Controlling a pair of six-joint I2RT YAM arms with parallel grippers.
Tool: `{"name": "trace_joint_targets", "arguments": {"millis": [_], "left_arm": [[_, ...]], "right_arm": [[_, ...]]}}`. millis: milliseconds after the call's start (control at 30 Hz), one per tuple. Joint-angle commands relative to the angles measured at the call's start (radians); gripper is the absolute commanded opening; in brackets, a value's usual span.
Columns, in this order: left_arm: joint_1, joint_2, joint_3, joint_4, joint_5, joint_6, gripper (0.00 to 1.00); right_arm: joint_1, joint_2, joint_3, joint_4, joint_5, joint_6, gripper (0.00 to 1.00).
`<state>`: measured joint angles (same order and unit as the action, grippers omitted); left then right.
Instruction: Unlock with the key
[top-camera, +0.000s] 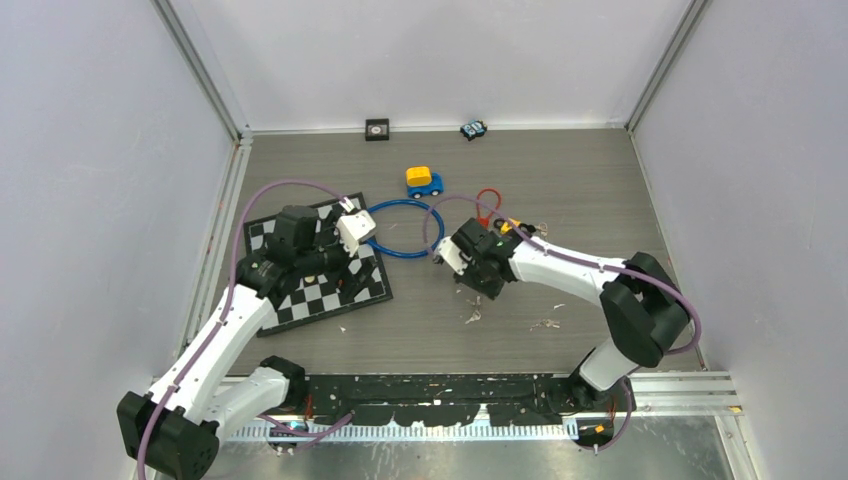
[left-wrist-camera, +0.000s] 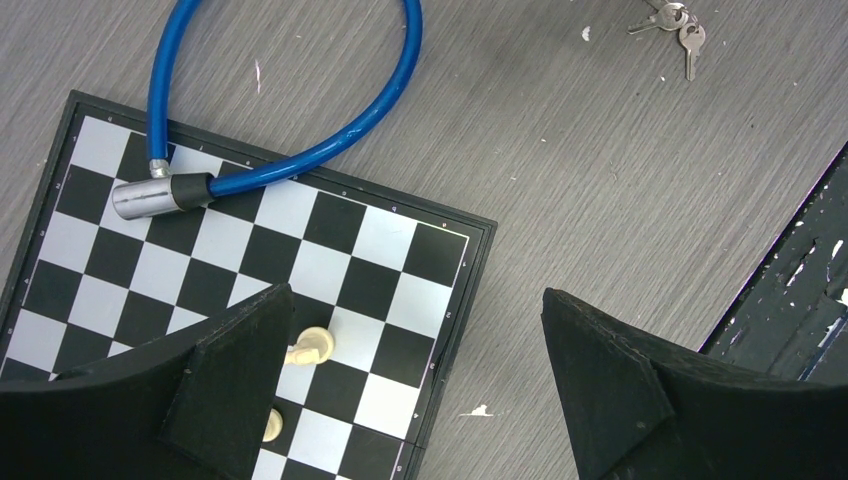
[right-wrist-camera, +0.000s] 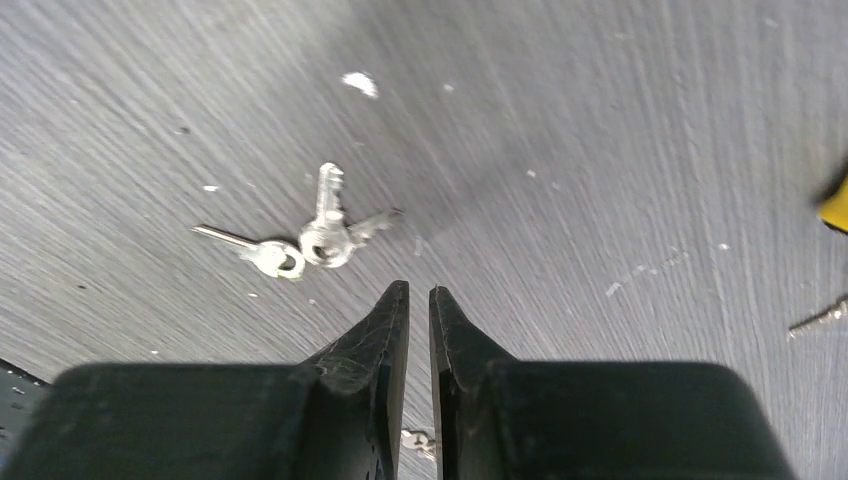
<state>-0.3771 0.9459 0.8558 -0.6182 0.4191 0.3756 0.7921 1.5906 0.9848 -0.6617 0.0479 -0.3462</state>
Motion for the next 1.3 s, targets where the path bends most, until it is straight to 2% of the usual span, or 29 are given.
{"name": "trace_joint_targets", "arguments": {"millis": [0,67,167,267,367,467,633,867,1267], "left_arm": [[0.006,-0.019,0.004,0.027,0.01,0.012,0.97],[0.006,-0.021,0.003,0.026,0.01,0.012,0.97],[0.006,-0.022,0.003,0.027,0.012,0.012,0.97],[0.006,-0.023,0.002,0.027,0.014,0.012,0.97],[0.006,-0.024,0.002,0.027,0.018,0.011,0.97],[0.006,-0.023,0.003,0.026,0.02,0.011,0.97],[0.005,-0.022,0.002,0.028,0.026,0.011,0.97],[0.005,-0.019,0.001,0.028,0.028,0.011,0.97],[0.006,-0.002,-0.003,0.036,0.025,0.014,0.97]], "right_arm": [[-0.05,-0.067,0.034,-0.025,-0.008,-0.01,0.2],[-0.064,-0.082,0.038,-0.026,-0.013,-0.003,0.24],[-0.106,-0.097,0.055,-0.024,-0.008,0.006,0.36],[-0.184,-0.095,0.088,-0.017,-0.028,0.023,0.52],[-0.275,-0.072,0.14,-0.016,-0.105,0.031,0.77],[-0.359,-0.026,0.204,-0.016,-0.141,0.028,0.86],[-0.478,0.091,0.339,-0.021,-0.19,-0.008,0.9],[-0.575,0.327,0.568,-0.146,-0.309,-0.115,0.9],[-0.597,0.467,0.635,-0.178,-0.349,-0.25,0.89]]}}
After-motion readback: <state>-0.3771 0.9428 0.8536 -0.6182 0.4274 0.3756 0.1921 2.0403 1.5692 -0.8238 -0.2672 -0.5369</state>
